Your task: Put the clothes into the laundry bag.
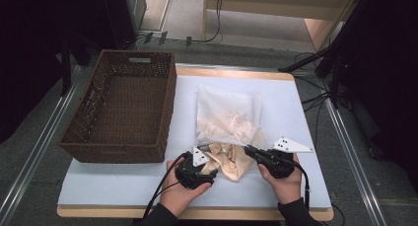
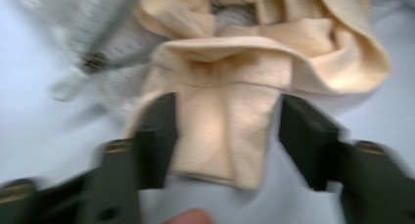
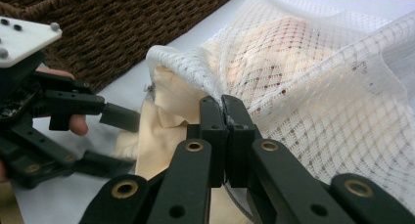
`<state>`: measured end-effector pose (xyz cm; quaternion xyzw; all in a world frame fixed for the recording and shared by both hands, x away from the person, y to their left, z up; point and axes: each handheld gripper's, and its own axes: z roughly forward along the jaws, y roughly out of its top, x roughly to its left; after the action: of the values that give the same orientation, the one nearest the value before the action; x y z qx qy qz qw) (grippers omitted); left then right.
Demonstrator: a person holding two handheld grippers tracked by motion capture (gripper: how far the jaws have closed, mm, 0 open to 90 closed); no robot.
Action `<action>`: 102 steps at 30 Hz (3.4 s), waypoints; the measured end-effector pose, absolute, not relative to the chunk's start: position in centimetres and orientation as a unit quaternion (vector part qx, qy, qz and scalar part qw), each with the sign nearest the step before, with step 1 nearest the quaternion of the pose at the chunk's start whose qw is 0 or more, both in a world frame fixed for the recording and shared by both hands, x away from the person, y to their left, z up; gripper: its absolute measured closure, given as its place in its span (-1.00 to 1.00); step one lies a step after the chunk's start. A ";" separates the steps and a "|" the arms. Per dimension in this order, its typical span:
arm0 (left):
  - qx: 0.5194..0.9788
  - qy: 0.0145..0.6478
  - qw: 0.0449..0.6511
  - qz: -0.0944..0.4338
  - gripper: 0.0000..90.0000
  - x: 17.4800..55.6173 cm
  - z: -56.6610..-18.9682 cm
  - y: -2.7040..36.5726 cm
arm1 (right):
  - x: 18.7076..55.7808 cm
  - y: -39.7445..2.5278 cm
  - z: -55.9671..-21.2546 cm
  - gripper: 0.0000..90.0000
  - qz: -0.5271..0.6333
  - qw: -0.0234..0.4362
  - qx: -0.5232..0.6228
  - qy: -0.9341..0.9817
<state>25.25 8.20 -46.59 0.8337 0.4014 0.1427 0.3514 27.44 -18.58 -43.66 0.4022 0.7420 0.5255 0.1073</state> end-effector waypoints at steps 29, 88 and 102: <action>0.794 0.392 0.455 0.095 -0.01 28.4 -45.3 3.7 | 27.4 -18.4 -43.9 0.99 0.522 0.109 0.401 0.744; 0.828 0.388 0.354 0.194 0.62 30.3 -47.3 0.3 | 27.6 -18.9 -44.1 0.99 0.520 0.120 0.419 0.734; 0.783 0.442 0.395 0.191 0.62 34.6 -47.7 0.4 | 27.6 -18.9 -44.2 0.99 0.513 0.122 0.422 0.738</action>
<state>34.63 0.37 -47.72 0.7826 0.4416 0.1909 0.3951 27.62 -18.92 -44.17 0.4218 0.7379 0.5125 0.1224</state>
